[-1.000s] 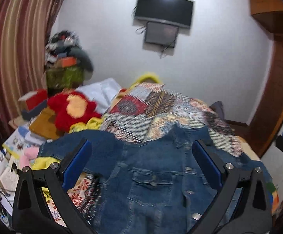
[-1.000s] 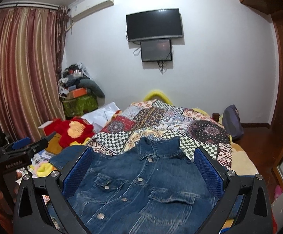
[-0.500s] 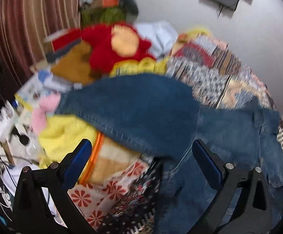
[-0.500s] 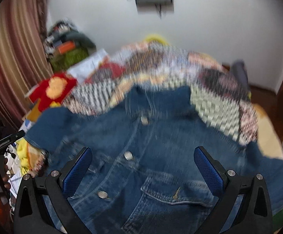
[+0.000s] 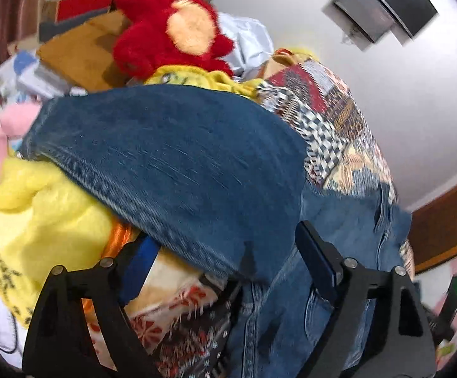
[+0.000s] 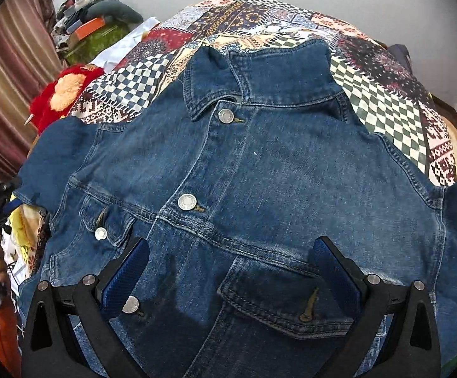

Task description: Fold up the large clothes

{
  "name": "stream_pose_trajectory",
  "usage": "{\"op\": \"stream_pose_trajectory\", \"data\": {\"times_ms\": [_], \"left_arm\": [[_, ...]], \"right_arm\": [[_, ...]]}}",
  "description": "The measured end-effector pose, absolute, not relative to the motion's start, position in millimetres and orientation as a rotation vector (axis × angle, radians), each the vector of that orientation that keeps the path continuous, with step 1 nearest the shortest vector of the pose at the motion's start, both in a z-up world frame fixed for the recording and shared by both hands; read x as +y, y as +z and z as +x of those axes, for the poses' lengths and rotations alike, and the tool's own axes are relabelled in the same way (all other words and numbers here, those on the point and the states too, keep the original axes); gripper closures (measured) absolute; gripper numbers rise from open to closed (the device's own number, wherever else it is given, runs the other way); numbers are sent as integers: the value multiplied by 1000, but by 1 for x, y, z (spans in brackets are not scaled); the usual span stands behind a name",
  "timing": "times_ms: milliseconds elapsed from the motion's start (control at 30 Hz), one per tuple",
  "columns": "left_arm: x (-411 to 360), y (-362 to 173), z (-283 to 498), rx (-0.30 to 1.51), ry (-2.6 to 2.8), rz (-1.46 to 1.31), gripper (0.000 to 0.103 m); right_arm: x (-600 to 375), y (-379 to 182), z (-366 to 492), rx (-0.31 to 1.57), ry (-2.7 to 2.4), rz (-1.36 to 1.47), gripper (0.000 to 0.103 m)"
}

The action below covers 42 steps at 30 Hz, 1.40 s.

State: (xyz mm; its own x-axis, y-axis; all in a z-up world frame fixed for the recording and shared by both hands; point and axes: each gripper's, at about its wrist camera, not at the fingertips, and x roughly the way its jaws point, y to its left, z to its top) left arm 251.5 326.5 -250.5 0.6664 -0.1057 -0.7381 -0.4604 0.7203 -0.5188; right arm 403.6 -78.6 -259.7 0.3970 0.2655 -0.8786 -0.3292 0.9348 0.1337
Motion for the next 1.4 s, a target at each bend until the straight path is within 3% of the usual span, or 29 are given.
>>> {"op": "stream_pose_trajectory", "data": {"times_ms": [67,167,300,433,567,733,867,1133,1333,1400], "left_arm": [[340,-257,254,824,237,-820,35],[358,-261,252,785,248,-916,48],[365,-256,248,742,249,-975,49],[344,-230,254,798,354,-774,83],[318,-193,262,784,385,-614,94],[258,-135,278,709,294,-423,97],[213,-125,299,733,172,-372,97],[172,-217,326,1045,53,-476,97],[173,-250,307,1145,7,-623,96],[181,-248,300,1145,2,-647,92]], "right_arm": [[-79,-258,402,1095,380,-60,0],[-79,-256,402,1097,385,-52,0],[-81,-250,400,1099,400,-34,0],[-88,-234,392,1070,418,-7,0],[-100,-212,380,1018,415,2,0],[-122,-186,367,966,408,24,0],[-145,-164,352,898,393,47,0],[-185,-139,328,850,380,116,0],[-199,-134,319,840,359,128,0],[-199,-135,319,840,358,133,0]]}}
